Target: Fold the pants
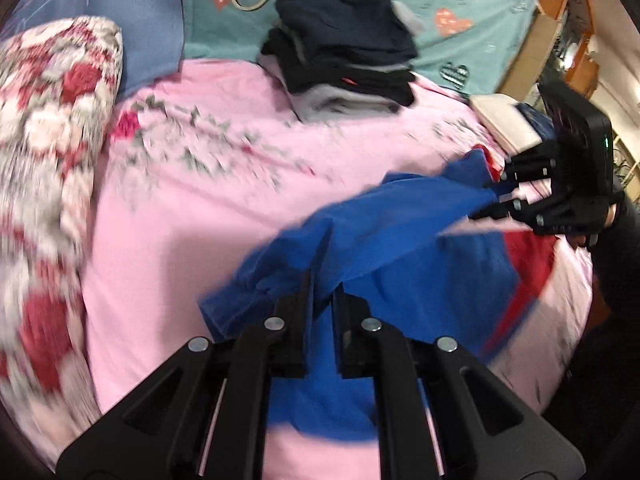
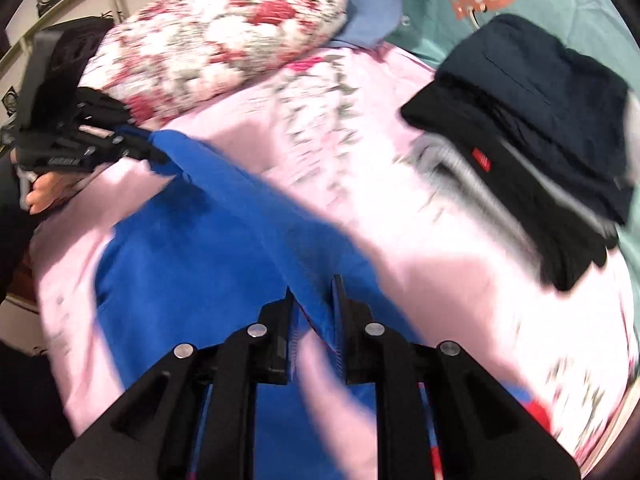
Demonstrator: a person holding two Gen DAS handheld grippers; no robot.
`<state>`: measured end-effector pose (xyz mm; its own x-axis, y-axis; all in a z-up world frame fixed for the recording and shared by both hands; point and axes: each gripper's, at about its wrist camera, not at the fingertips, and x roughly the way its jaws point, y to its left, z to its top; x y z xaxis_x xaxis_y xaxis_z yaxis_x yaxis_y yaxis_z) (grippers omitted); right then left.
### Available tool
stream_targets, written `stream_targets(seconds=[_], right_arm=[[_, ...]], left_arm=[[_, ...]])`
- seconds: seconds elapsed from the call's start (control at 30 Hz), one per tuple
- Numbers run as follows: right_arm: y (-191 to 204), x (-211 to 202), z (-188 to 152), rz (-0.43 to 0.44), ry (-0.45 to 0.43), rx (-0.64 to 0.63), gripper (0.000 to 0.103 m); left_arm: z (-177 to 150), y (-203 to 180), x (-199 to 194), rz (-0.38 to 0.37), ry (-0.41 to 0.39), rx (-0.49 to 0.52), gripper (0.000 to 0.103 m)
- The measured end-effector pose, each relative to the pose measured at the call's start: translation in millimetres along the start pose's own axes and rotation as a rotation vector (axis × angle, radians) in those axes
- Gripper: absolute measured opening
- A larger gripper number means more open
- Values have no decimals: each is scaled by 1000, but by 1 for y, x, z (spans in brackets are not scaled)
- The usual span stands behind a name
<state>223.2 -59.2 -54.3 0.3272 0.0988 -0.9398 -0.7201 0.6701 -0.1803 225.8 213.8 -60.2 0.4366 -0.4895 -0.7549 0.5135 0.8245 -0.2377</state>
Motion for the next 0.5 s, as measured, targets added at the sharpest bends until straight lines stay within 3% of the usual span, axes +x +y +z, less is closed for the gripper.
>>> stream_targets(seconds=[0.17,0.27,0.5], right_arm=[[79,3,-65,57,48,49,16],[115,12,-90,42,80,24,16],[119,27,-99,21,103,76,16]], left_arm=[[-61,-19,-10,-8,30,-17,8],[-82,-15,-3,-7,67,-41,8],[-97,-9,12,0,96,-43,8]])
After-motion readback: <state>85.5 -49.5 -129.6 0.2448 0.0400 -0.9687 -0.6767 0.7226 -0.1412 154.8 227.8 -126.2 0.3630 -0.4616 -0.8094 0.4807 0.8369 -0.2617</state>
